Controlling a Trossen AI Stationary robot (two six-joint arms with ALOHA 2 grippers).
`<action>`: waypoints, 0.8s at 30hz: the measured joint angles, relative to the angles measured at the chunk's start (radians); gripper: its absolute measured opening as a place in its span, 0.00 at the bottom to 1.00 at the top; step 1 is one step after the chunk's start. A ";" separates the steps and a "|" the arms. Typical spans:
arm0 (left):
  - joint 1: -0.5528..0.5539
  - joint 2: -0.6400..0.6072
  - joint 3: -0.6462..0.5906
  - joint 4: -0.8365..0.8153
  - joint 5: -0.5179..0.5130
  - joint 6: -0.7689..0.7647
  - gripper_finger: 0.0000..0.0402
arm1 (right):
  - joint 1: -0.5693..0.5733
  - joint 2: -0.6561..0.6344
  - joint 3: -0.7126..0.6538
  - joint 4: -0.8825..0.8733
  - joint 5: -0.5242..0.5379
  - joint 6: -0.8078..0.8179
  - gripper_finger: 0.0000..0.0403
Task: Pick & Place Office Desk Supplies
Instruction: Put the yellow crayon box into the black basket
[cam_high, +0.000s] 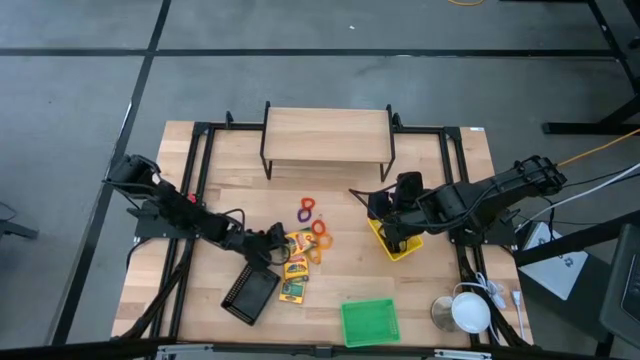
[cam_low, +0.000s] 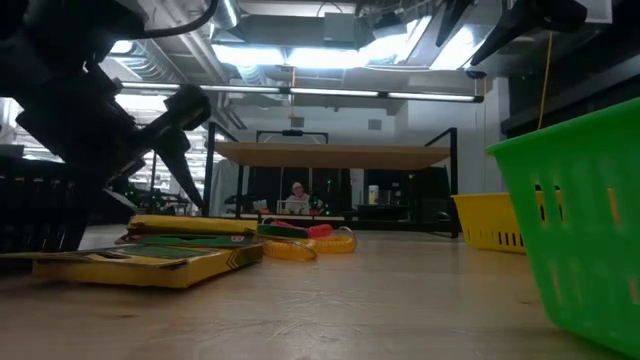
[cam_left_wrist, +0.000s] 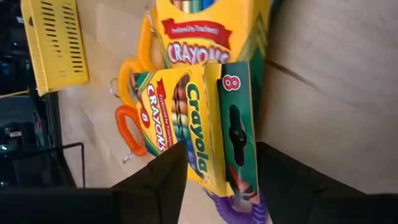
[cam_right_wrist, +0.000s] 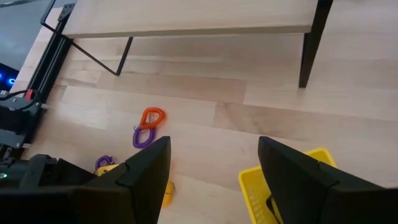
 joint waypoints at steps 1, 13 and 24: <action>0.000 0.000 0.005 0.000 0.000 0.000 0.43 | 0.000 0.000 0.000 0.000 -0.002 0.000 0.61; 0.000 0.000 0.092 -0.062 -0.007 -0.014 0.05 | 0.000 0.000 0.000 0.000 -0.002 -0.015 0.61; 0.002 -0.003 0.236 -0.103 -0.086 -0.009 0.00 | 0.000 0.000 0.000 0.000 -0.001 -0.026 0.61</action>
